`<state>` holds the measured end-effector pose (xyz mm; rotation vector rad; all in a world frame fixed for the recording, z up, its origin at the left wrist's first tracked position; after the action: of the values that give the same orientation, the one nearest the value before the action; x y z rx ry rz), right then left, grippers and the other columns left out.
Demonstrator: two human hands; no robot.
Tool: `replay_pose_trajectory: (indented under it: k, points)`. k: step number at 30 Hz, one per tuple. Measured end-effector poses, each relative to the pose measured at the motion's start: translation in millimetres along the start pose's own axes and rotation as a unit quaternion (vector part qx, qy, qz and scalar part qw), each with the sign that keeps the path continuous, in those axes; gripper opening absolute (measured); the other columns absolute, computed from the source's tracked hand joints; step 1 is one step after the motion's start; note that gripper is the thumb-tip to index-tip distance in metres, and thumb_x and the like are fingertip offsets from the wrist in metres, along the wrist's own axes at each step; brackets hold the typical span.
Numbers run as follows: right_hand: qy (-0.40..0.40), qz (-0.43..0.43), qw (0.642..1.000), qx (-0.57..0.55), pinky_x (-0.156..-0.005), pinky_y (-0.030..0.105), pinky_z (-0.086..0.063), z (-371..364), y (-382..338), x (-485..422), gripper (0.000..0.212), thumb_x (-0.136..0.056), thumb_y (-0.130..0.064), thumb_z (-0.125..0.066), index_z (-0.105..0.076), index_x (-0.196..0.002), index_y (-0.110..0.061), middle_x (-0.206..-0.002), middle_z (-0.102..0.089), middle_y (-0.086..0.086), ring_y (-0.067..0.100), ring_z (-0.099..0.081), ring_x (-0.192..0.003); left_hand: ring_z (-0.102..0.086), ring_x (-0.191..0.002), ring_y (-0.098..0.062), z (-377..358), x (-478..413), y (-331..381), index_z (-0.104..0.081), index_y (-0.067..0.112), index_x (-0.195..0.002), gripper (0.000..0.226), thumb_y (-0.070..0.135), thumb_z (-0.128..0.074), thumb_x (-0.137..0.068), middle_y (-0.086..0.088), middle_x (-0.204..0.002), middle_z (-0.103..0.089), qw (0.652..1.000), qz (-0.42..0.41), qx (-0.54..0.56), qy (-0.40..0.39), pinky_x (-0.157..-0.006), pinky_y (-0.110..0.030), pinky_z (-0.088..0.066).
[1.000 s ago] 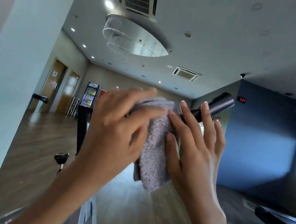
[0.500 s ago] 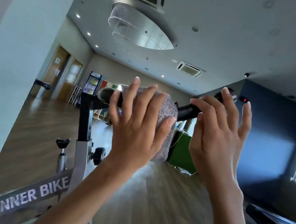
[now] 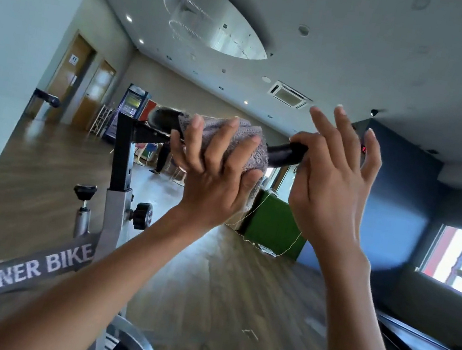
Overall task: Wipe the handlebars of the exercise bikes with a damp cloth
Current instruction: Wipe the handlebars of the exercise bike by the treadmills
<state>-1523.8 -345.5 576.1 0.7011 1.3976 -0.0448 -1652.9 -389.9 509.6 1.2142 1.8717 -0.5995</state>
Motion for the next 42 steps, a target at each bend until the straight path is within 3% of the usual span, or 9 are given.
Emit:
replay_pose_trajectory:
  k: [5,14,18,23,27,30,35,39,42]
  points:
    - [-0.006,-0.014,1.0,-0.003,-0.118,0.046,-0.015,-9,-1,6,0.027,-0.099,-0.022,-0.039,-0.064,-0.108,-0.019,-0.127,-0.062,-0.004,0.015,-0.036,-0.141,0.008,-0.15,-0.016,8,-2,-9,-0.043,0.026,-0.131,0.039,0.046,-0.025,-0.103,-0.003,-0.141,-0.034,1.0,-0.028,-0.014,-0.006,-0.117,-0.049,0.007]
    - [0.042,-0.064,0.997,0.015,-0.117,0.048,-0.018,-17,7,-6,0.037,-0.095,-0.037,-0.038,-0.067,-0.104,-0.016,-0.13,-0.06,0.003,0.022,-0.039,-0.138,0.012,-0.149,-0.017,1,0,7,-0.044,0.018,-0.127,0.036,0.04,-0.029,-0.102,-0.006,-0.139,-0.033,0.996,0.074,0.049,0.022,-0.118,-0.05,0.001]
    - [0.042,-0.067,0.997,0.021,-0.116,0.045,-0.02,-16,9,-8,0.036,-0.099,-0.033,-0.036,-0.064,-0.088,-0.013,-0.107,-0.064,0.001,0.022,-0.045,-0.132,0.01,-0.149,-0.015,0,1,2,-0.046,0.02,-0.123,0.034,0.042,-0.032,-0.101,-0.004,-0.14,-0.03,0.995,0.078,0.042,0.044,-0.117,-0.05,-0.001]
    - [0.01,-0.059,0.998,0.02,-0.113,0.044,-0.022,-16,14,-16,0.04,-0.101,-0.026,-0.028,-0.061,-0.083,-0.012,-0.092,-0.059,0.001,0.023,-0.051,-0.108,0.009,-0.149,-0.016,-9,-2,18,-0.05,0.011,-0.116,0.033,0.035,-0.033,-0.101,-0.004,-0.143,-0.029,0.957,0.225,0.13,0.132,-0.119,-0.049,-0.003]
    - [-0.011,-0.028,0.999,0.026,-0.113,0.04,-0.019,-17,14,-12,0.038,-0.102,-0.026,-0.029,-0.062,-0.086,-0.014,-0.093,-0.059,-0.002,0.02,-0.047,-0.107,0.004,-0.149,-0.018,-5,7,-9,-0.048,0.015,-0.12,0.038,0.042,-0.032,-0.1,0.011,-0.158,-0.015,0.972,0.156,0.117,0.129,-0.118,-0.05,-0.005]
    - [0.006,-0.055,0.998,0.009,-0.115,0.042,-0.018,-15,13,-12,0.037,-0.101,-0.025,-0.029,-0.06,-0.086,-0.012,-0.092,-0.057,-0.001,0.019,-0.046,-0.108,-0.019,-0.14,-0.03,7,-1,-49,-0.044,0.014,-0.122,0.043,0.047,-0.027,-0.1,-0.011,-0.143,-0.034,0.96,0.205,0.123,0.144,-0.114,-0.059,-0.014]
    - [-0.012,-0.024,0.997,0.071,-0.116,0.048,-0.017,-26,-30,-12,0.036,-0.101,-0.025,-0.029,-0.053,-0.076,-0.016,-0.08,-0.056,-0.002,0.024,-0.052,-0.095,-0.033,-0.125,-0.037,9,-7,-59,-0.048,0.012,-0.115,0.043,0.047,-0.03,-0.098,-0.012,-0.128,-0.041,0.967,0.135,0.14,0.165,-0.111,-0.052,-0.026]
    - [0.013,0.034,0.999,0.021,-0.086,0.036,-0.033,-31,-58,-8,0.025,-0.101,-0.023,-0.029,-0.037,-0.077,-0.025,-0.074,-0.037,-0.009,0.025,-0.045,-0.072,-0.038,-0.117,-0.042,10,-10,-66,-0.049,0.012,-0.111,0.043,0.049,-0.032,-0.097,-0.012,-0.123,-0.042,0.959,0.128,0.174,0.186,-0.108,-0.048,-0.032]
    - [0.011,0.015,1.0,0.019,-0.082,0.031,-0.028,-32,-53,-6,0.034,-0.101,-0.023,-0.028,-0.05,-0.076,-0.016,-0.073,-0.047,-0.006,0.024,-0.045,-0.073,-0.044,-0.112,-0.045,8,-7,-82,-0.048,0.011,-0.114,0.045,0.05,-0.032,-0.097,-0.013,-0.123,-0.042,0.945,0.139,0.232,0.182,-0.099,-0.061,-0.037]
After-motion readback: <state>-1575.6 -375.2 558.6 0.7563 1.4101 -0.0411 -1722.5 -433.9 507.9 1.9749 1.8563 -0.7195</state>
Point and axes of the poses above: each hand's wrist, its own x-axis away from the middle knuckle, its own z-axis out of the back of the hand, y = z × x, the point moved 8 cm from there along -x, towards the middle knuckle
